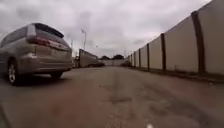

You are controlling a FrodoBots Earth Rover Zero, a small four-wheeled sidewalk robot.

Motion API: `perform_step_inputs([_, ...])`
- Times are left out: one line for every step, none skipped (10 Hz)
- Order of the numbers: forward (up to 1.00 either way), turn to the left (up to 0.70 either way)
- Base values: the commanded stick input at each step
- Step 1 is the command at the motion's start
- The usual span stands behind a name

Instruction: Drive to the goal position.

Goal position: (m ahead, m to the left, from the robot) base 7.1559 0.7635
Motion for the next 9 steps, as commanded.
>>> perform_step_inputs([0.70, 0.00])
perform_step_inputs([0.70, 0.00])
perform_step_inputs([0.70, 0.00])
perform_step_inputs([0.70, 0.00])
perform_step_inputs([0.70, 0.00])
perform_step_inputs([0.70, 0.00])
perform_step_inputs([0.70, 0.00])
perform_step_inputs([0.70, 0.00])
perform_step_inputs([0.70, 0.00])
